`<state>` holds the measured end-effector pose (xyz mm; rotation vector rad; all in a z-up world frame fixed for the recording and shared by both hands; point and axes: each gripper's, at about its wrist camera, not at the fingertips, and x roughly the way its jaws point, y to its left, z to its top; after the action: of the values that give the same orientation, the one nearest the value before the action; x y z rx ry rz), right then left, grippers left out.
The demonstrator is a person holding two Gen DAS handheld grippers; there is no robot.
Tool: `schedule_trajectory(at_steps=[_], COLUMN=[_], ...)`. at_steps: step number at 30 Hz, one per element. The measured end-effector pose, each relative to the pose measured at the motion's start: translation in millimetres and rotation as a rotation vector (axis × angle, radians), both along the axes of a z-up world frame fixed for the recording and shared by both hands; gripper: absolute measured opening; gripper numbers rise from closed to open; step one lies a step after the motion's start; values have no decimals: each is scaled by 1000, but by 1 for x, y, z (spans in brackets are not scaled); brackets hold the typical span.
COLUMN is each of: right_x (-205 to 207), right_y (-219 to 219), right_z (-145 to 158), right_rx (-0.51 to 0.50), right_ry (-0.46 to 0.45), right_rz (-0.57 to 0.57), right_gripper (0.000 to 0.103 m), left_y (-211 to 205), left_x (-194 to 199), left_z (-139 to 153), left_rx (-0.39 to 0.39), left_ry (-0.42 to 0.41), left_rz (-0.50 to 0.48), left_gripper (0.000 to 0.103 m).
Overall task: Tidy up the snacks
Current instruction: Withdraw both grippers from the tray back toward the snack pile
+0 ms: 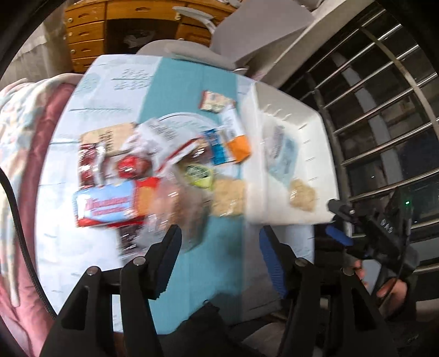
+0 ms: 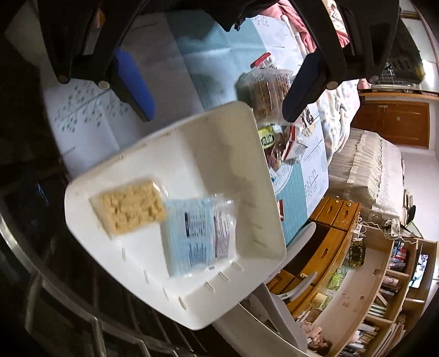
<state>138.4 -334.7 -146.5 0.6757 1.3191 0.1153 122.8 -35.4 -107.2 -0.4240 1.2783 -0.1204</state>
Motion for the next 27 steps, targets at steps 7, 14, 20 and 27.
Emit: schedule_trajectory(at_steps=[7, 14, 20, 27], right_x=[-29, -58, -80, -107], right_y=[25, 64, 102, 136], right_z=[-13, -30, -44, -66], right_rx=[5, 52, 80, 127], right_ry=[46, 107, 142, 204], right_rz=[-73, -160, -225, -344], right_gripper=[95, 95, 95, 95], left_y=[42, 70, 89, 103], left_x=[-20, -27, -31, -26], left_z=[-3, -1, -5, -19], left_rx=[67, 131, 187, 252], left_ry=[39, 59, 77, 67], left_rz=[-33, -134, -263, -435], left_gripper=[65, 73, 78, 80])
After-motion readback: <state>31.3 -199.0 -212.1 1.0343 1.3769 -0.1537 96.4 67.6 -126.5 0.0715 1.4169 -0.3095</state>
